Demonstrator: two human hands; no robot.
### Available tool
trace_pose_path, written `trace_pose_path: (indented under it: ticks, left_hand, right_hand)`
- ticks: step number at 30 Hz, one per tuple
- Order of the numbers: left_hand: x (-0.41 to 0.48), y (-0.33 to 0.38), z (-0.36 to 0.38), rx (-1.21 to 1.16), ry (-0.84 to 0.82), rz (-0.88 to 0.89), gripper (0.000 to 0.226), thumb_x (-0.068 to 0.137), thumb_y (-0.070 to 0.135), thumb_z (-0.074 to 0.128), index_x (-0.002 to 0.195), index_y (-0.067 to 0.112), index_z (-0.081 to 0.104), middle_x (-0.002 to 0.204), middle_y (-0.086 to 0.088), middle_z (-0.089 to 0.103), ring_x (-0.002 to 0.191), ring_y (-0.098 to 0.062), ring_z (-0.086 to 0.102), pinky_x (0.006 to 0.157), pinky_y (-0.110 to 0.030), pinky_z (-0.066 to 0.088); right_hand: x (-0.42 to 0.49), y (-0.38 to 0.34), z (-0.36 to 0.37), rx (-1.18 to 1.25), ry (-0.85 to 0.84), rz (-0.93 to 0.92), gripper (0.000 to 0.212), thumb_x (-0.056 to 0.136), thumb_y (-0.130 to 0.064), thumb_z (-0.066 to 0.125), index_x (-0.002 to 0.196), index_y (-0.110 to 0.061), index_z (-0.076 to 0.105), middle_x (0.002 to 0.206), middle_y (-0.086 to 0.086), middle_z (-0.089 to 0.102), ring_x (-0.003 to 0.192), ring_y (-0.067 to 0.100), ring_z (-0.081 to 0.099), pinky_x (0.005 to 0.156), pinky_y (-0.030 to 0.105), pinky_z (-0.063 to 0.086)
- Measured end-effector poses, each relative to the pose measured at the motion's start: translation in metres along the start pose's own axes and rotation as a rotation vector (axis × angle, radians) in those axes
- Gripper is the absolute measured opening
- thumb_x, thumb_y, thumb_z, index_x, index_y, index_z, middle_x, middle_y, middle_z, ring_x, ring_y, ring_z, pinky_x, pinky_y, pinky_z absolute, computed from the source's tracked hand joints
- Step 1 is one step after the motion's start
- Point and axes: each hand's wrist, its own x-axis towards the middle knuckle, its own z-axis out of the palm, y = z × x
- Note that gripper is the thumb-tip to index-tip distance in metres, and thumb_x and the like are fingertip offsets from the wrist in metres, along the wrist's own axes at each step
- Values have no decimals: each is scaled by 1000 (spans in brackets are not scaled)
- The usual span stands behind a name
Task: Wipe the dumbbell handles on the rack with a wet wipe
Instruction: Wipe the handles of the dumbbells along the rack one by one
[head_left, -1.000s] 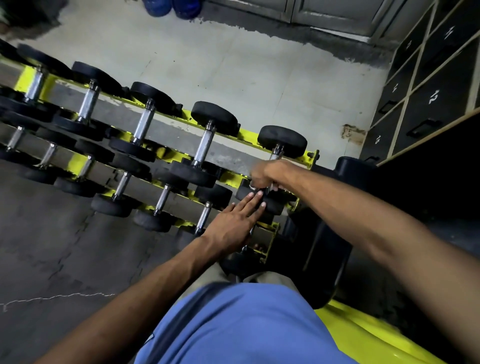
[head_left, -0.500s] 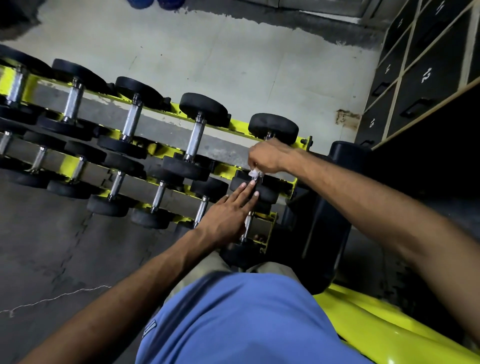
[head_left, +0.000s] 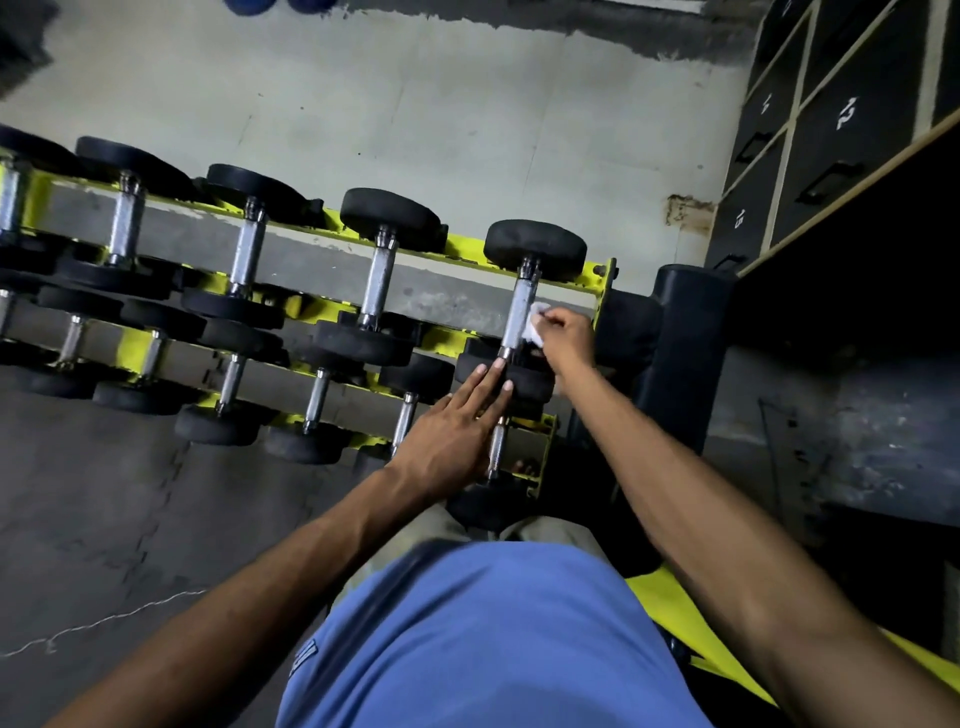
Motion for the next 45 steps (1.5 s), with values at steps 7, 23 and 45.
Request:
trace_pose_path:
  ticks: [7, 23, 45]
  left_hand:
    - [-1, 11, -7, -23, -5, -22, 87, 102, 23, 53, 168, 15, -4, 171, -6, -27, 160, -21, -18, 126, -44, 22]
    - [2, -3, 1, -54, -1, 50, 93, 98, 20, 57, 168, 17, -3, 172, -6, -25, 161, -22, -15, 128, -41, 21]
    - [6, -9, -4, -37, -43, 63, 93, 99, 4, 51, 167, 19, -11, 170, -4, -31, 159, -21, -21, 130, -44, 16]
  right_hand:
    - [32, -55, 10, 777, -283, 447, 38, 104, -20, 30, 104, -8, 66, 81, 12, 75, 73, 26, 75, 85, 41, 51]
    - [42, -53, 21, 833, 38, 468, 17, 94, -15, 49, 96, -10, 65, 96, 10, 71, 79, 27, 66, 74, 32, 51]
    - [2, -72, -29, -1417, -328, -1089, 26, 98, -27, 44, 113, -28, 66, 114, -5, 70, 94, 24, 70, 64, 30, 48]
